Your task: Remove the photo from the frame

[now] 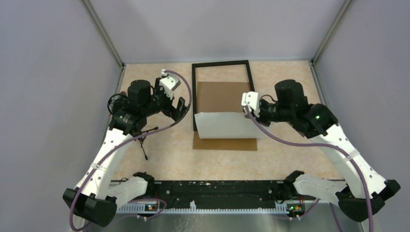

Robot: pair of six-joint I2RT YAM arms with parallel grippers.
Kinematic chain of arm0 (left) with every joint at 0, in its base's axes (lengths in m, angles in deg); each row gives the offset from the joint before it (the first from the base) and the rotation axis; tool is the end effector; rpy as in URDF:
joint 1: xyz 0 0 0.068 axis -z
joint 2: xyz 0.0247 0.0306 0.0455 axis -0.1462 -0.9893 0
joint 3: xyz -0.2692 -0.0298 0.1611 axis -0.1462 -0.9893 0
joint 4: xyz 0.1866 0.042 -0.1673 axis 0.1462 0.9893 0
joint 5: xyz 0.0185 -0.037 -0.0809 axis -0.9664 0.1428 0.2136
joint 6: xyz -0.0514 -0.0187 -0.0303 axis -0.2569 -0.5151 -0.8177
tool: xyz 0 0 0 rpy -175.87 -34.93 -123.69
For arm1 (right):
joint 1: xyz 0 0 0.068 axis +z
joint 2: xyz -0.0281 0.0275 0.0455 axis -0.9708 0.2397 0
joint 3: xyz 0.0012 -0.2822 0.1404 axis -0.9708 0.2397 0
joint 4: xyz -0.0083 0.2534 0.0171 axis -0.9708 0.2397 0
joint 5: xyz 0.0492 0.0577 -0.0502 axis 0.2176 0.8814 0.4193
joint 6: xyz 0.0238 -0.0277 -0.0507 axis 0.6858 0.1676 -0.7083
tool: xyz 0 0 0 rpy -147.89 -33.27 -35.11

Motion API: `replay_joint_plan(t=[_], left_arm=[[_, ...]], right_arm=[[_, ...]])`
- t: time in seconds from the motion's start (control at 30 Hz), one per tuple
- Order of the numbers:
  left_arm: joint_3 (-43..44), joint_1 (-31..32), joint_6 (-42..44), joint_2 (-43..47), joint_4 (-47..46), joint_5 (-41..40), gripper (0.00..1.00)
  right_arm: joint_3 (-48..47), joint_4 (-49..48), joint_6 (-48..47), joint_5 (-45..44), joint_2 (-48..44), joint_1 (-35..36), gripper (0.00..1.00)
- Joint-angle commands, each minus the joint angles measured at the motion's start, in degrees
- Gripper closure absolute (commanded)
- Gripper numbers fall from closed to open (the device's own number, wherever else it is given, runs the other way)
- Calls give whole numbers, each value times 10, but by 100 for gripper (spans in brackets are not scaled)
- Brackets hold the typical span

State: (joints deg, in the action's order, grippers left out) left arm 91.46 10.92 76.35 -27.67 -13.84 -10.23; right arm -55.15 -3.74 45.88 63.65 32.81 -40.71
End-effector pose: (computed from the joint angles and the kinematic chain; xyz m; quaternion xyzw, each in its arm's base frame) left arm 0.1814 -0.0833 0.4147 0.3395 0.7597 -0.1918 0.5204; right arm 0.1319 0.1184 0.4145 -0.6213 0.6326 0.1722 0.4291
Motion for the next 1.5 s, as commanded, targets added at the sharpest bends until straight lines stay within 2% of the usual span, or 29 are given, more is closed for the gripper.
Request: replay_joint_plan(t=[0.0,0.2,0.33,0.53,0.73,0.87,1.07,1.3,1.47], left_arm=[[-22,-18,-46,14,-42,24,1],[-33,-21,-42,18,-46,19,1],[-36,-21,-48,22,-52,-9,1],[-27,-30,-64,16,-60,-81,1],[-25,-42,-77,9,-63,-72,1],[-28,-47,-78,14,-64,-71,1],[-25,-56,-84,18,-65,-68,1],[-30,-61,-87,15,-71,-50,1],[-35,-63,-82,15,-68,-37,1]], right_arm=[[-119,48,-12,-31,-9,2,100],[-214,-17,-4,-130,11,2,100],[-267,-61,-14,-163,43,2,100],[-245,-210,-86,-227,94,-3,100],[-289,-326,-126,-228,206,-33,100],[-320,-397,-140,-192,273,-60,100],[-346,-414,-134,-139,324,-67,100],[-186,-399,-83,-75,295,-69,100],[-40,-438,-110,-52,298,-70,100]])
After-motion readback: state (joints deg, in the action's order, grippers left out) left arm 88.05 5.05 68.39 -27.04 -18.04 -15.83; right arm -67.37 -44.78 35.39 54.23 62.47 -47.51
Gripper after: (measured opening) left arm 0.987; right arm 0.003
